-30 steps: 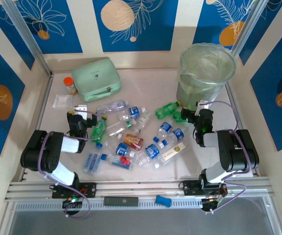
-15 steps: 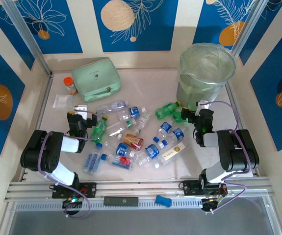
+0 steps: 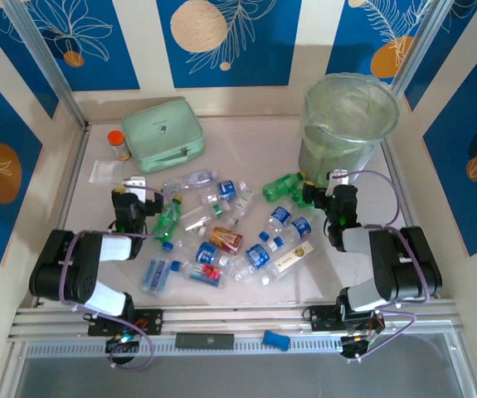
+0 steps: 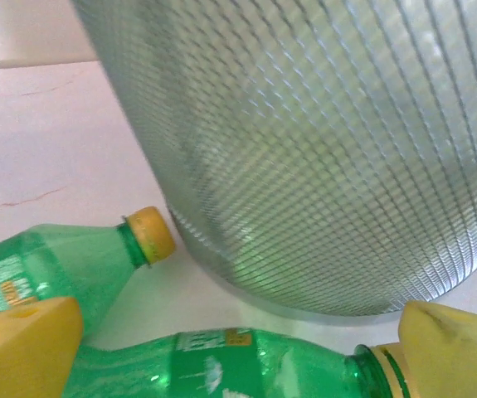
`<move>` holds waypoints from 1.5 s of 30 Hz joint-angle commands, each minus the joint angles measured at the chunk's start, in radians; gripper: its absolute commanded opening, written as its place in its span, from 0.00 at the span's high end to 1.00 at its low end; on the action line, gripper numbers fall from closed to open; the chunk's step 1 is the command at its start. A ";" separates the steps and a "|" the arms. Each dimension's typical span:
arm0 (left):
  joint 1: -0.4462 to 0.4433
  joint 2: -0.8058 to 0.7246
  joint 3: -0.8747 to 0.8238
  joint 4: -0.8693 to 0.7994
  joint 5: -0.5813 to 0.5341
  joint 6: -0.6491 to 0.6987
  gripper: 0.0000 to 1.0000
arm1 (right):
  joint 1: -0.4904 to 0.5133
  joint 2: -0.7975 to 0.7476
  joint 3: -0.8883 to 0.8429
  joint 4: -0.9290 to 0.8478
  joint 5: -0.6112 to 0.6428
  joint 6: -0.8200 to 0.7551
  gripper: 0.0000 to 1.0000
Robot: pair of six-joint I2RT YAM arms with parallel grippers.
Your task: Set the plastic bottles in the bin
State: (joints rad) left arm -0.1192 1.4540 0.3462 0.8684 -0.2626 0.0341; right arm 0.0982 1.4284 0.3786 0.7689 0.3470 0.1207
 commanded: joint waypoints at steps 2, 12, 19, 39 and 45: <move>-0.013 -0.147 0.061 -0.156 -0.071 -0.004 0.00 | 0.011 -0.167 0.070 -0.192 0.071 -0.011 0.01; -0.016 -0.375 0.423 -0.810 0.225 -0.244 0.00 | 0.014 -0.344 0.360 -0.956 0.069 0.346 0.01; -0.094 -0.367 0.476 -0.874 0.409 -0.361 0.00 | 0.059 -0.380 0.495 -1.382 -0.065 0.567 0.02; -0.447 -0.035 0.487 -0.638 0.256 -0.430 0.00 | 0.423 -0.417 0.430 -1.766 -0.148 1.101 0.05; -0.447 -0.043 0.461 -0.602 0.194 -0.428 0.00 | 0.468 -0.460 0.306 -1.706 -0.172 1.286 0.11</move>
State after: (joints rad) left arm -0.5632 1.4166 0.8143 0.2176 -0.0200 -0.3920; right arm 0.5541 0.9852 0.7364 -0.9424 0.2035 1.2655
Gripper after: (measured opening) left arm 0.996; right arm 0.903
